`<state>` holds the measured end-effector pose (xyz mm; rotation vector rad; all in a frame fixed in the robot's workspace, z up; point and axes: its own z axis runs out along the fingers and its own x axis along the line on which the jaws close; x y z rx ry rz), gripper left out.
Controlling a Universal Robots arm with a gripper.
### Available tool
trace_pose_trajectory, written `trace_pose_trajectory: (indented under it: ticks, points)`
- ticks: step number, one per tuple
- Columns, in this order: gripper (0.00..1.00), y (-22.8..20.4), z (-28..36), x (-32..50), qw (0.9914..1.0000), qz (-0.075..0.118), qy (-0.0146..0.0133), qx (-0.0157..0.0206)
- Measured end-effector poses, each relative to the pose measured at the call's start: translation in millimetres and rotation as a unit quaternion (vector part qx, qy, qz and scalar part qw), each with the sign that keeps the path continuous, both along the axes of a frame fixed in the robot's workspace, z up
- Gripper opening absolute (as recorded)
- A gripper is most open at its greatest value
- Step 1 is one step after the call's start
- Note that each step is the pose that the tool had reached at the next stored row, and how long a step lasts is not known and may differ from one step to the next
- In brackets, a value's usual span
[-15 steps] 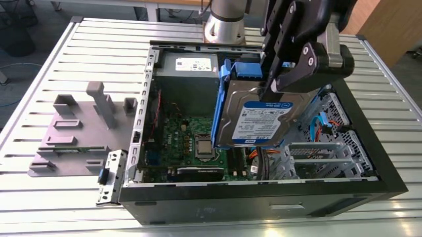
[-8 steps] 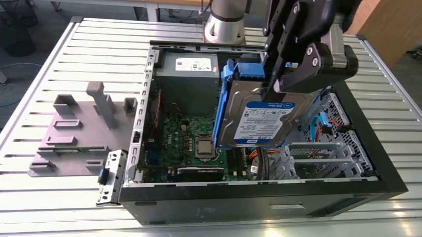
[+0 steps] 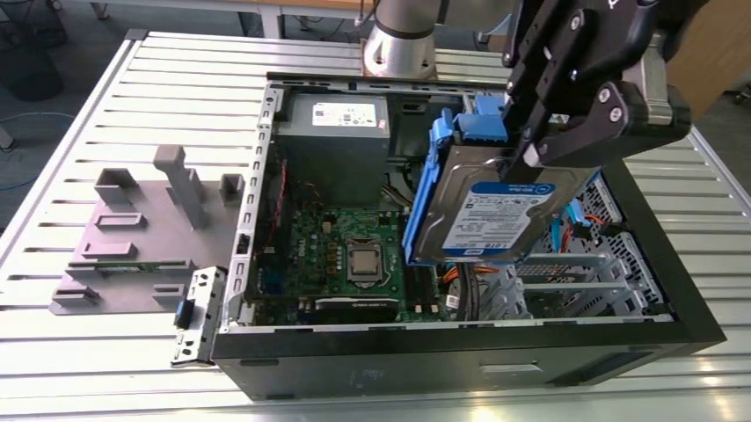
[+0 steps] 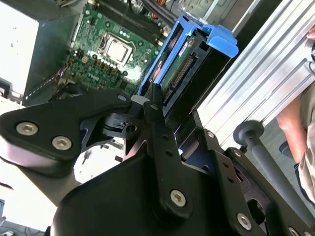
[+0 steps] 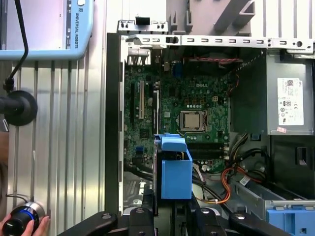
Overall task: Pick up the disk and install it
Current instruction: 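Pick up the disk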
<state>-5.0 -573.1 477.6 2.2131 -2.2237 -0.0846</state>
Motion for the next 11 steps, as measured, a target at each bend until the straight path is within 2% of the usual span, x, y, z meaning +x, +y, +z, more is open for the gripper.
trace_pose_trajectory:
  ticks: [8, 11]
  points:
    - [0.35, 0.0, -3.7, 22.6, 1.0, 0.0, 0.0, 0.0]
    - [0.35, 0.0, -4.9, 33.8, 1.0, 0.0, 0.0, -0.0001]
